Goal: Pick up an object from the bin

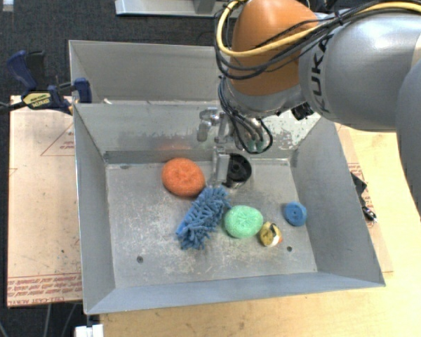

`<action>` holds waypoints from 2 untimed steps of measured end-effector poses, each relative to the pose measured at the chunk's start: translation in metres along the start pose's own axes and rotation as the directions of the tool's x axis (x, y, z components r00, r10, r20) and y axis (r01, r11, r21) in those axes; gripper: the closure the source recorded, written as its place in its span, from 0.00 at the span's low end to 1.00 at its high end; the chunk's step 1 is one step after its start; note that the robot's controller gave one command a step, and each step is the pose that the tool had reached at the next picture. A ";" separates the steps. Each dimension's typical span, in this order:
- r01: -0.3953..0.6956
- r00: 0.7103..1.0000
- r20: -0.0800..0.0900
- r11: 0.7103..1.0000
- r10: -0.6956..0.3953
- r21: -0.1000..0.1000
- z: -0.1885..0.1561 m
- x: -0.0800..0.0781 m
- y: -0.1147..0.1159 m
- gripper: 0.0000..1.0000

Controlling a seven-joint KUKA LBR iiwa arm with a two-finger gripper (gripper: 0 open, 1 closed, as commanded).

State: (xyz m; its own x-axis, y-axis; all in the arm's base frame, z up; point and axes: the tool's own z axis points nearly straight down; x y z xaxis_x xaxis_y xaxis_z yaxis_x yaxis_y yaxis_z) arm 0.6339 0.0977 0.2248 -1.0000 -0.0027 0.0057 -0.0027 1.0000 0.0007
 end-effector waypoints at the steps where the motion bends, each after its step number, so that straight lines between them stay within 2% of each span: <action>1: -0.001 1.000 0.007 1.000 0.001 -0.001 -0.005 -0.001 0.000 0.00; 2: 0.075 0.997 0.013 0.997 -0.075 -0.001 0.016 0.004 -0.005 0.00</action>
Offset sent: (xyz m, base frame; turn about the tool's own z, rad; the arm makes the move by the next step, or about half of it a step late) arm -0.0341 -0.0333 -0.1249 -0.3979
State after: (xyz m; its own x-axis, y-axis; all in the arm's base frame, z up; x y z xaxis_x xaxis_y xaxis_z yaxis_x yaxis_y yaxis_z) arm 0.6297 0.0923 0.2086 -0.9970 -0.0773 -0.0070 -0.0773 0.9970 0.0018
